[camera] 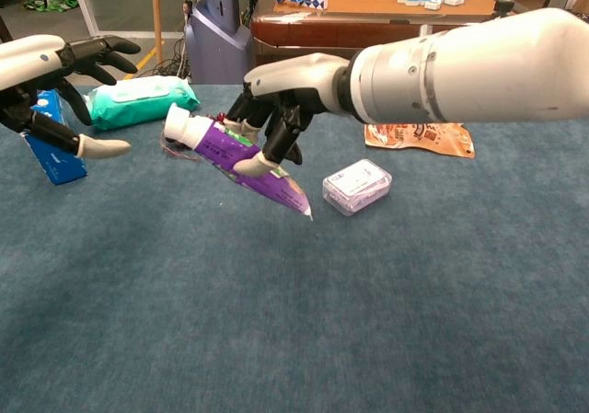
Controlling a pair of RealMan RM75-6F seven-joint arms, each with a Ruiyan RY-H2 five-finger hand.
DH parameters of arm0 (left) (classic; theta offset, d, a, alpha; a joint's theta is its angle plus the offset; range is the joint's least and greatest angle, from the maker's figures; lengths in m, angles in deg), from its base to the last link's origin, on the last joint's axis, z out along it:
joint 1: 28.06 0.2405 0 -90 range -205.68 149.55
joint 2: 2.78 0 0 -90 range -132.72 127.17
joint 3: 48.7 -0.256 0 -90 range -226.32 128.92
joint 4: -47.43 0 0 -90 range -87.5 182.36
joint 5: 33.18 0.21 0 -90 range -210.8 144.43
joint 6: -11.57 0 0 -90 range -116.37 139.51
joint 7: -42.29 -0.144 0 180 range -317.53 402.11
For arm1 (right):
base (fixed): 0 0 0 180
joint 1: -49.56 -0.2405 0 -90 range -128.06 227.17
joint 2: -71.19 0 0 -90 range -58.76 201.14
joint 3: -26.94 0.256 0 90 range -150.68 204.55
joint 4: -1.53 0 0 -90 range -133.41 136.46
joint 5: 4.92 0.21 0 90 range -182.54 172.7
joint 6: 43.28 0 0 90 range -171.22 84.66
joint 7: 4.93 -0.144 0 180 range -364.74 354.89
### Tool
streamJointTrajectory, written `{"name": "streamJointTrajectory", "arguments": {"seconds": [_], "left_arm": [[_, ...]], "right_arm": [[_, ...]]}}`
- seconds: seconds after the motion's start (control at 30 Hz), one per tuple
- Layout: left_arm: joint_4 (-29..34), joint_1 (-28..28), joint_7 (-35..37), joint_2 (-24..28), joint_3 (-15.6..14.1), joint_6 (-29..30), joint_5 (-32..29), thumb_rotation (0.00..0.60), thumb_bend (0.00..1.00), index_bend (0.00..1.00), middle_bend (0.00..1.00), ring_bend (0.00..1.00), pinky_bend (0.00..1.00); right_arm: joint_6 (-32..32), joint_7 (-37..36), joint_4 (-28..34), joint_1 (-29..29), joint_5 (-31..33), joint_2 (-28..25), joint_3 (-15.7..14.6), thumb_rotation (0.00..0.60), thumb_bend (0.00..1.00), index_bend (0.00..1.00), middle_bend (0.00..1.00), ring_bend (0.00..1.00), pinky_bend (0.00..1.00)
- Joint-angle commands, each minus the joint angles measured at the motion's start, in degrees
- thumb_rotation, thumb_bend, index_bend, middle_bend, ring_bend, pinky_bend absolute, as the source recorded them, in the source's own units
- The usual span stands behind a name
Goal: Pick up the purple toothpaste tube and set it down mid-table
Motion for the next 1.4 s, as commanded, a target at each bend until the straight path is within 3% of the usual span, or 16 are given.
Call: {"name": "streamJointTrajectory", "arguments": {"seconds": [0.03,0.13,0.17,0.2,0.27,0.37,0.43,0.7,1.13,1.4], "left_arm": [[0.6,0.8,0.2,1.6,-0.6,0.3,0.0,0.515,0.17,0.00,0.09,0.13,0.34],[0.8,1.5,1.6,3.1,-0.9,0.3,-0.4,0.537,0.17,0.00,0.09,0.13,0.33],[0.8,1.8,2.4,3.5,-0.9,0.3,-0.5,0.514,0.17,0.00,0.09,0.12,0.32],[0.8,2.1,3.7,3.9,-0.7,0.4,-0.7,0.465,0.17,0.00,0.09,0.12,0.32],[1.1,2.4,6.1,4.6,-0.5,0.0,-1.0,0.278,0.17,0.00,0.08,0.11,0.29],[1.8,2.8,11.9,5.7,0.3,-1.1,-1.5,0.063,0.17,0.00,0.06,0.08,0.24],[2.3,2.8,16.2,6.4,1.0,-2.1,-1.8,0.004,0.17,0.00,0.05,0.07,0.20],[3.9,2.6,25.7,9.3,2.9,-4.2,-0.8,0.000,0.16,0.00,0.04,0.04,0.16],[9.6,1.2,27.0,13.8,4.9,-5.9,-1.4,0.000,0.15,0.00,0.04,0.04,0.16],[9.6,0.0,25.4,11.8,4.7,-5.2,-0.8,0.000,0.15,0.00,0.04,0.04,0.16]], "right_arm": [[0.3,0.6,1.8,0.1,0.0,-2.5,-1.3,0.600,0.88,0.86,0.76,0.68,0.57],[0.6,0.4,2.8,0.6,-0.3,-4.4,-2.3,0.600,0.88,0.86,0.76,0.68,0.57],[0.6,0.2,3.0,0.8,-0.5,-4.9,-2.6,0.600,0.88,0.86,0.76,0.68,0.57],[0.4,-0.1,3.2,1.2,-0.7,-5.3,-2.9,0.600,0.88,0.86,0.76,0.68,0.57],[0.7,-1.0,3.5,1.8,-0.9,-5.8,-3.1,0.600,0.88,0.86,0.76,0.69,0.57],[1.1,-2.3,3.6,2.6,-2.0,-6.1,-3.4,0.600,0.88,0.86,0.76,0.69,0.57],[1.4,-3.4,3.6,3.1,-2.7,-5.9,-3.5,0.600,0.88,0.86,0.76,0.69,0.57],[-0.4,-9.7,3.1,6.7,-8.8,-2.5,-1.4,0.600,0.88,0.86,0.76,0.69,0.59],[-8.7,-14.6,0.1,10.6,-18.4,9.3,0.8,0.600,0.88,0.87,0.76,0.69,0.60],[-13.1,-13.9,-2.6,11.3,-20.0,17.0,2.0,0.600,0.87,0.87,0.76,0.70,0.60]]}}
